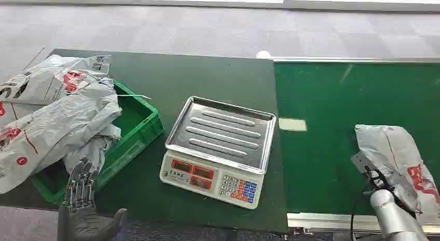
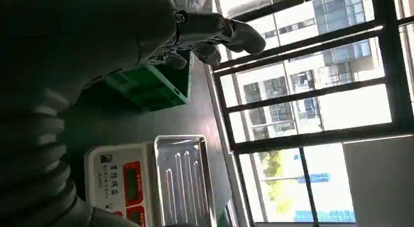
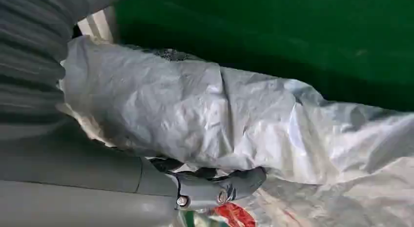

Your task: Moved the parcel from conveyor to table for the left to box.

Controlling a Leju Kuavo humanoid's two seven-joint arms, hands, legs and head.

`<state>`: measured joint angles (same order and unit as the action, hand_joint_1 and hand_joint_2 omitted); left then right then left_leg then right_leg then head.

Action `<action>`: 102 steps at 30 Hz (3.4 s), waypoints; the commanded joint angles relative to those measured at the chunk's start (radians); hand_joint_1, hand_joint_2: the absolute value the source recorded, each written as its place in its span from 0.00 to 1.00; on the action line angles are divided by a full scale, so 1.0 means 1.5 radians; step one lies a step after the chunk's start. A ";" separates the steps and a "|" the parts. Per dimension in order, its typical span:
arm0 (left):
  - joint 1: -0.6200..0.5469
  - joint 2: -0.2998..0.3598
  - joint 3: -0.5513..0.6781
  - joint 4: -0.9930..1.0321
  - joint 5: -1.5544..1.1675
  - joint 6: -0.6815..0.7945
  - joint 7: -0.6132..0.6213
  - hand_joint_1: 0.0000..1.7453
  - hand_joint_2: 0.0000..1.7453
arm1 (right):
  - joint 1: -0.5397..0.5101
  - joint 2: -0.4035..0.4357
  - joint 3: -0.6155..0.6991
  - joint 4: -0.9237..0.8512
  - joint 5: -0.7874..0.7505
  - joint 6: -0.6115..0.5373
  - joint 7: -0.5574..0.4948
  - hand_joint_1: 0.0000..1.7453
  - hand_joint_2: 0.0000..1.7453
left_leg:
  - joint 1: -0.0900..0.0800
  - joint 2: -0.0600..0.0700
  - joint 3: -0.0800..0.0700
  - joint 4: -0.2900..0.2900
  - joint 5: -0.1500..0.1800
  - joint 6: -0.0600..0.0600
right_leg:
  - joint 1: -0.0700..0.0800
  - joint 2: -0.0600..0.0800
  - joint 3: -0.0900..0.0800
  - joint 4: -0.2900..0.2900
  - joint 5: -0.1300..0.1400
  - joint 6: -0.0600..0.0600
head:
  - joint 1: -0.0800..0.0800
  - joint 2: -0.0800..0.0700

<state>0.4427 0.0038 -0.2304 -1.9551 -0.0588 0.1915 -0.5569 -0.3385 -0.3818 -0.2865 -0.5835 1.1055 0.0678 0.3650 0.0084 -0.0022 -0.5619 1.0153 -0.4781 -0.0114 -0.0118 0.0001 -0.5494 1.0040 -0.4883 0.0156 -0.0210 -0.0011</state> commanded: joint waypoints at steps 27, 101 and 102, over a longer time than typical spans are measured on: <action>-0.012 0.045 -0.020 0.034 0.010 0.108 -0.045 0.00 1.00 | 0.102 0.116 0.263 -0.694 -0.173 -0.458 -0.330 1.00 1.00 | 0.002 0.000 -0.004 -0.001 0.001 -0.001 | 0.001 -0.001 -0.001 -0.001 0.002 0.000 | 0.000 0.000; -0.207 0.051 0.036 0.020 -0.229 -0.030 0.042 0.00 1.00 | 0.171 0.118 0.357 -0.677 -0.375 -0.114 -0.495 0.00 1.00 | 0.003 -0.003 -0.007 -0.001 0.005 -0.003 | 0.002 -0.005 -0.004 -0.001 0.004 -0.004 | 0.000 0.000; -0.216 0.054 0.032 0.023 -0.229 -0.026 0.050 0.00 1.00 | 0.173 0.118 0.357 -0.680 -0.404 -0.117 -0.511 0.00 1.00 | 0.003 -0.003 -0.006 -0.002 0.005 -0.003 | 0.002 -0.005 -0.004 -0.001 0.005 -0.004 | 0.000 0.000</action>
<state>0.1702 0.0385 -0.1278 -1.9711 -0.4017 0.1373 -0.5024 -0.0805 -0.2026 0.2674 -1.6079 0.6054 -0.0862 -0.3395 0.0132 -0.0065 -0.5717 1.0155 -0.4720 -0.0170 -0.0082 -0.0055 -0.5555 1.0041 -0.4827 0.0092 -0.0206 -0.0011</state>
